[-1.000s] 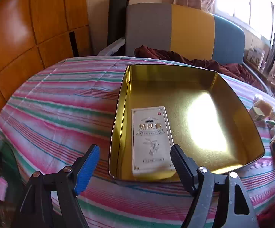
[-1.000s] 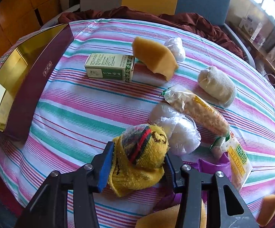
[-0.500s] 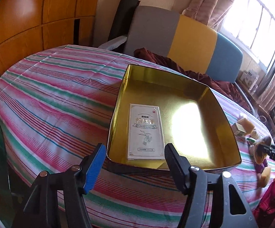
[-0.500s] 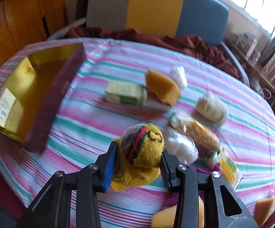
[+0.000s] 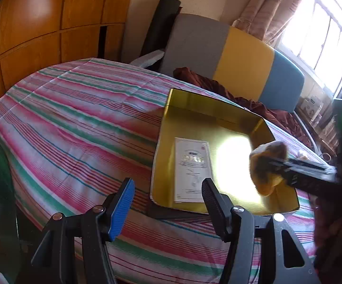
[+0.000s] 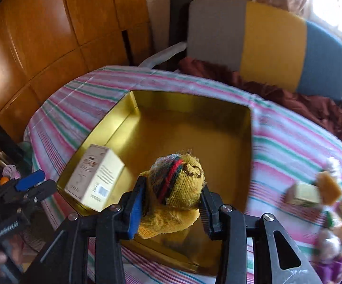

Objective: Organize objects
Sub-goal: 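Carry the yellow knitted glove into the gold tray and open the right gripper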

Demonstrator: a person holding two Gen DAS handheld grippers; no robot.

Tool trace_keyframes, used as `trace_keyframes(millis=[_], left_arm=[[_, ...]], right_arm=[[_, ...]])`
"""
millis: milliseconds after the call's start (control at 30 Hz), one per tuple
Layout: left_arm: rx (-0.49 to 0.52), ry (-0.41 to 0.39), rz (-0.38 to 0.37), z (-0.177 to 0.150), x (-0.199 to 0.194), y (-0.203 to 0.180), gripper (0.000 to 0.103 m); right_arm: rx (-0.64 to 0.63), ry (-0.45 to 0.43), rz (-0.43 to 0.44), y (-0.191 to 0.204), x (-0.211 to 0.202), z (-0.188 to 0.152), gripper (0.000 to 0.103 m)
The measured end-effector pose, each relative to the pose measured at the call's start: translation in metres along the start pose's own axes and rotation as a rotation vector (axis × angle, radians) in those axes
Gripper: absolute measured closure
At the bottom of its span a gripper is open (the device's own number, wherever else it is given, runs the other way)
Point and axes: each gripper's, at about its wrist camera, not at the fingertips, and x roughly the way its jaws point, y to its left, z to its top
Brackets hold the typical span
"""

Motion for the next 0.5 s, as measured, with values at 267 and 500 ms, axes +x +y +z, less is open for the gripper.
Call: trace_keyframes(millis=[267,500], left_arm=[[-0.040,0.017,0.035,-0.003,0.009,0.019,0.043],[-0.058,0.027,0.053,-0.004,0.015,0.027,0.043]], right_arm=[[-0.083,0.082,-0.021,0.047,0.061,-0.014,0.048],[-0.157,0.041,-0.077,0.061,0.055,-0.024,0.039]])
